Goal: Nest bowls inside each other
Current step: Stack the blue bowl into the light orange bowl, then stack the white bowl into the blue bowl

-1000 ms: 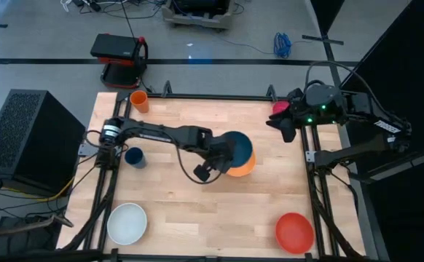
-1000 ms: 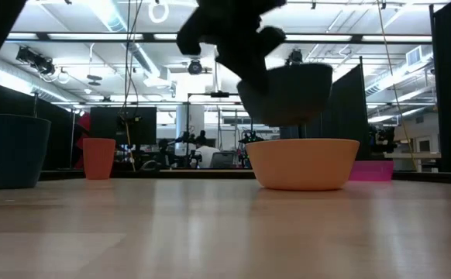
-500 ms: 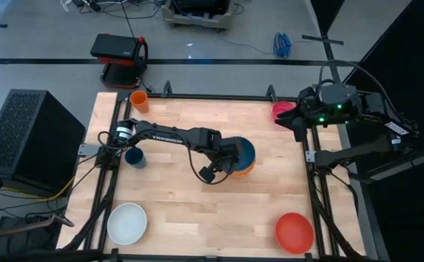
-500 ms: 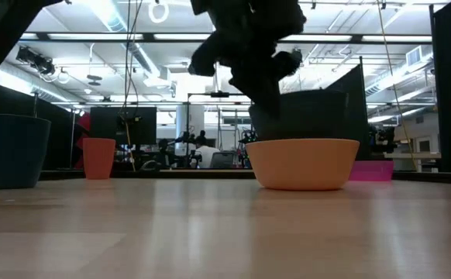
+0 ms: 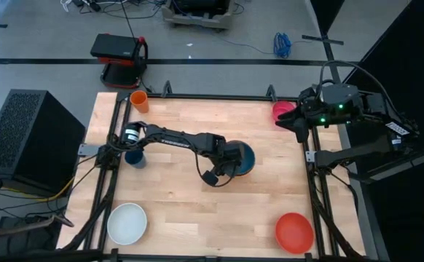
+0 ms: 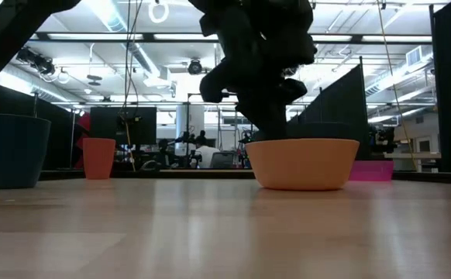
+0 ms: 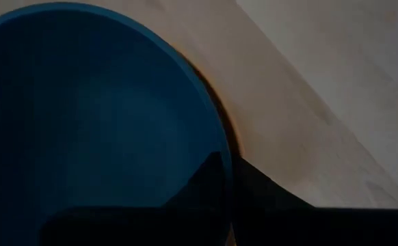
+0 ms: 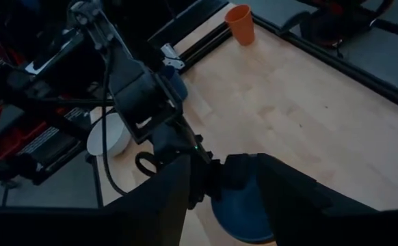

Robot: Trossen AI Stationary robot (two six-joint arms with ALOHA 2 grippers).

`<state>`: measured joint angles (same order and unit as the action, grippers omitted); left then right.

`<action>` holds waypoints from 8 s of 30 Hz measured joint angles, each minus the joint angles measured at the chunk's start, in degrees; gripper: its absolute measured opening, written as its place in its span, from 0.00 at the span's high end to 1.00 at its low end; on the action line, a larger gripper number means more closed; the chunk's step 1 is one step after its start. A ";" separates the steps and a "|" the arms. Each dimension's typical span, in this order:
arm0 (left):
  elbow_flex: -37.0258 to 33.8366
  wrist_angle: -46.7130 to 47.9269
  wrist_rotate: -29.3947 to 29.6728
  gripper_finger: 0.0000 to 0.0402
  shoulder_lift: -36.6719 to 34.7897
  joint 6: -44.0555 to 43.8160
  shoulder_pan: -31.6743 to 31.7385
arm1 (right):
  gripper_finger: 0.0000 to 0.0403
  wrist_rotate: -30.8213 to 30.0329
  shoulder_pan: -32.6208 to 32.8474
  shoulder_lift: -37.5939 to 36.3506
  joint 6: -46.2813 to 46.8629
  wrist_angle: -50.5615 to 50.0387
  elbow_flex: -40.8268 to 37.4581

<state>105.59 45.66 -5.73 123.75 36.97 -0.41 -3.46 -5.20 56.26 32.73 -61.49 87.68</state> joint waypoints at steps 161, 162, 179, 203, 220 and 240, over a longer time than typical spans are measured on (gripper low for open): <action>-62.07 -40.16 8.81 0.87 -73.87 -59.72 6.64 | 0.59 -5.65 4.85 -5.17 3.64 -8.55 0.02; -62.68 -37.67 8.28 0.87 -75.65 -60.24 5.96 | 0.59 -5.75 4.84 -5.15 3.95 -8.56 0.02; -62.67 3.10 -9.01 0.75 -88.54 -67.35 -8.23 | 0.62 -8.51 4.84 -3.35 7.63 -8.39 0.02; -65.63 15.52 -14.50 0.35 -81.54 -66.36 -21.54 | 0.58 -8.96 4.84 -1.54 10.53 -7.90 0.02; -68.46 -1.72 -12.36 0.28 -72.99 -75.79 -37.09 | 0.57 -8.94 4.86 -2.02 10.35 -8.00 0.02; -68.66 -12.90 -10.93 0.48 -55.04 -80.50 -45.61 | 0.60 -8.76 4.87 -2.24 10.33 -7.93 0.02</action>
<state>36.93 32.76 -16.65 68.72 -43.53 -46.02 -12.22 -0.34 54.02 43.06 -69.42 87.70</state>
